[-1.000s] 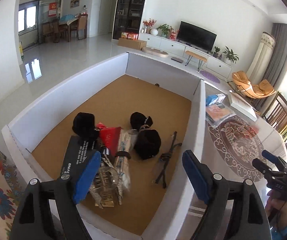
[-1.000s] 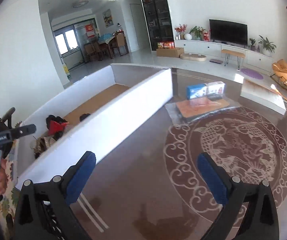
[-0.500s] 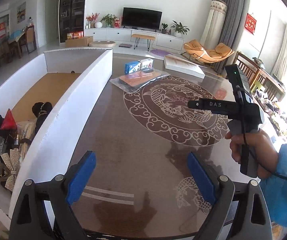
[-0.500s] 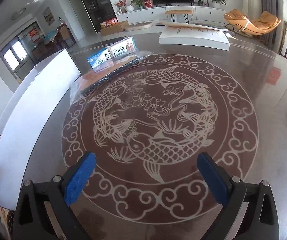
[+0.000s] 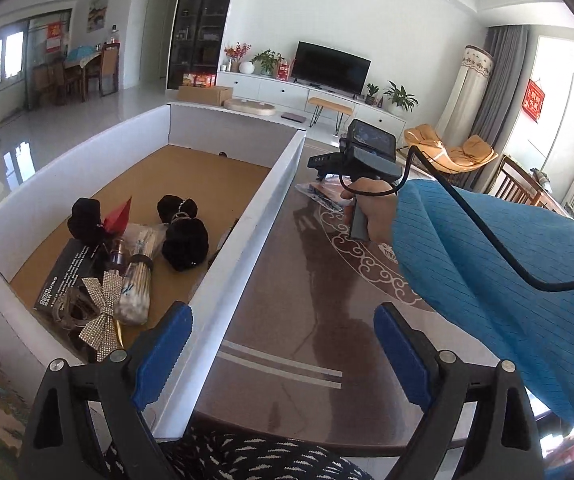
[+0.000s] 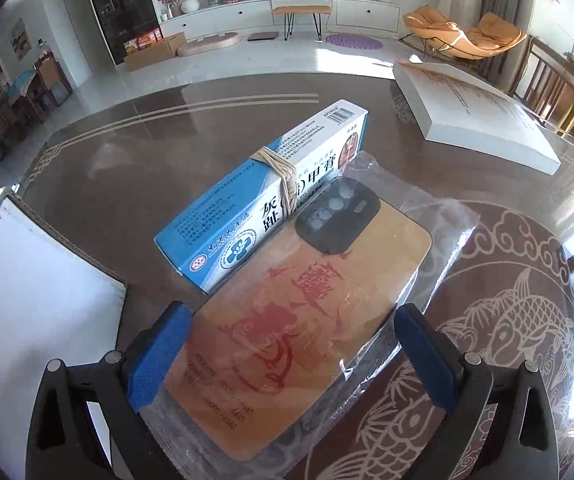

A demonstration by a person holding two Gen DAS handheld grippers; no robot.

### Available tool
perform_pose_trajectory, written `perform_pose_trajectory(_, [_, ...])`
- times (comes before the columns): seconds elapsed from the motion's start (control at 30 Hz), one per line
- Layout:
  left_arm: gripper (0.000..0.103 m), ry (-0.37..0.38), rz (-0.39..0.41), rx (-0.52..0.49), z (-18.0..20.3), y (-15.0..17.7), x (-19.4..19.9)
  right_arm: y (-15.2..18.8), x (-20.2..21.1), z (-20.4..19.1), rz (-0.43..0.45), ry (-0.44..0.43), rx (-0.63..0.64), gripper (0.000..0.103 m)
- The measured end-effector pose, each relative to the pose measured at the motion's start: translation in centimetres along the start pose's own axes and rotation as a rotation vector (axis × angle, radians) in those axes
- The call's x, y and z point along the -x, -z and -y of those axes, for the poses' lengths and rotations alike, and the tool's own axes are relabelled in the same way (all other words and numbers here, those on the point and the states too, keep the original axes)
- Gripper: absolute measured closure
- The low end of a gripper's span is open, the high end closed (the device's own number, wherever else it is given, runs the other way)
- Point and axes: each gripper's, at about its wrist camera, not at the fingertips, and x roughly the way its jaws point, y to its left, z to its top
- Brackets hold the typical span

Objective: Organize objects
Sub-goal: 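Return both tools to the table toward the blue box and phone case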

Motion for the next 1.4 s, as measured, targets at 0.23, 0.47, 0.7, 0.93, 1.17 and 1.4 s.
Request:
perform_pose_trajectory(0.23, [0.010, 0.044, -0.028, -0.002, 1.7, 0.3, -1.2, 1.4, 0.8, 2.5, 0.011, -0.070, 0.046, 0.003])
perform_pose_trajectory(0.47, [0.010, 0.028, -0.055, -0.094, 4.2, 1.6, -0.8, 3.7, 2.5, 7.0, -0.003, -0.079, 0.161, 0.021])
perform_pose_trajectory(0.7, [0.010, 0.077, -0.064, -0.062, 4.1, 1.8, -0.9, 5.1, 4.3, 12.9, -0.009, -0.138, -0.005, 0.020])
perform_pose_trajectory(0.93, [0.010, 0.054, -0.037, -0.048, 2.9, 1.4, -0.2, 0.3, 1.8, 6.1, -0.106, -0.120, -0.142, 0.000])
perform_pose_trajectory(1.17, [0.010, 0.064, -0.028, 0.012, 0.5, 1.7, -0.1, -0.7, -0.3, -1.9, -0.050, 0.112, -0.069, 0.000])
perform_pose_trajectory(1.4, [0.010, 0.055, -0.055, 0.009, 1.2, 2.6, -0.7, 0.9, 1.0, 1.6, -0.020, 0.052, 0.013, 0.000])
